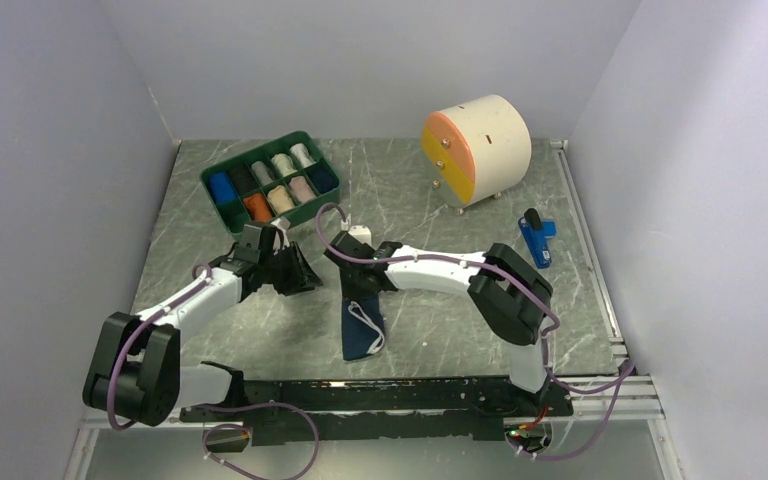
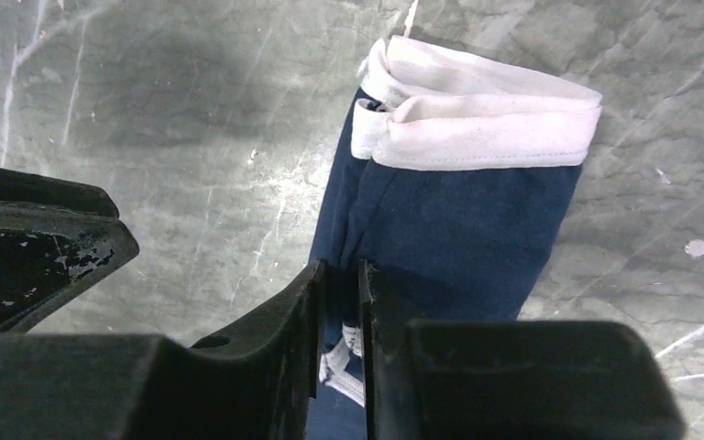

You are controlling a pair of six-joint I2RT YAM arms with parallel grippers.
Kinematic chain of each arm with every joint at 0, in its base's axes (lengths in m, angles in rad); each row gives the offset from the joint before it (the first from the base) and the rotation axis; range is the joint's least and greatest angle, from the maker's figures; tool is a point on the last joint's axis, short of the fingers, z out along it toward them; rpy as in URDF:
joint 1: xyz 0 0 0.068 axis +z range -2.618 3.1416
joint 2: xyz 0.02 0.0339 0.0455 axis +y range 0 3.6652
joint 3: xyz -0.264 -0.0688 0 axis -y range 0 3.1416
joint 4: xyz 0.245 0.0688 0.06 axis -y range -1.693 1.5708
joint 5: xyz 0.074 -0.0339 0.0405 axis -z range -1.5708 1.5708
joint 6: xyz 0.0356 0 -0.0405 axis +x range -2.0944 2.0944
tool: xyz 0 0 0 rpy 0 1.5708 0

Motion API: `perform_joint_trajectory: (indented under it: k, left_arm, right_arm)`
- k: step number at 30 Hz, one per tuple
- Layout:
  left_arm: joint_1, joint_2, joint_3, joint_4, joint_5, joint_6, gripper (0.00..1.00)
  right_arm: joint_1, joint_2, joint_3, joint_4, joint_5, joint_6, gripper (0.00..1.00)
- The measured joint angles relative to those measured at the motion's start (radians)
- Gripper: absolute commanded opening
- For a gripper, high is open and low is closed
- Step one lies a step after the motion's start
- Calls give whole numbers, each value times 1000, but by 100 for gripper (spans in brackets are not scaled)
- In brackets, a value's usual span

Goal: Roll the underwear
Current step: Fold the underwear at the center of the board.

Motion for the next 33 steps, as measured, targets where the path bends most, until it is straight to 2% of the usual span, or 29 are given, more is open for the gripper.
perform_joint_trajectory:
  k: [2,5,8,15,20,24,33]
  left_arm:
    - [0,-3,0,1,5,-1,35]
    - [0,-3,0,1,10,-2,37]
    - [0,-3,0,2,16,-5,39]
    - [1,8,0,27,45,-8,46]
    - [0,43,0,93,104,-8,52]
    - [-16,91,31,132,140,-2,48]
    - [-98,234,227,104,139,42,53]
  right_arm:
    - [-2,2,0,8,-15,-2,30]
    - [-8,-7,-9,51,-59,-9,41]
    - [-14,-71,-72,116,-106,-19,42]
    - [-37,-400,-317,253,-153,-3,39]
    - [-68,-526,-436,302,-151,16,25]
    - [-89,-529,-508,330,-166,29,19]
    - [-134,-403,-538,462,-286,53,16]
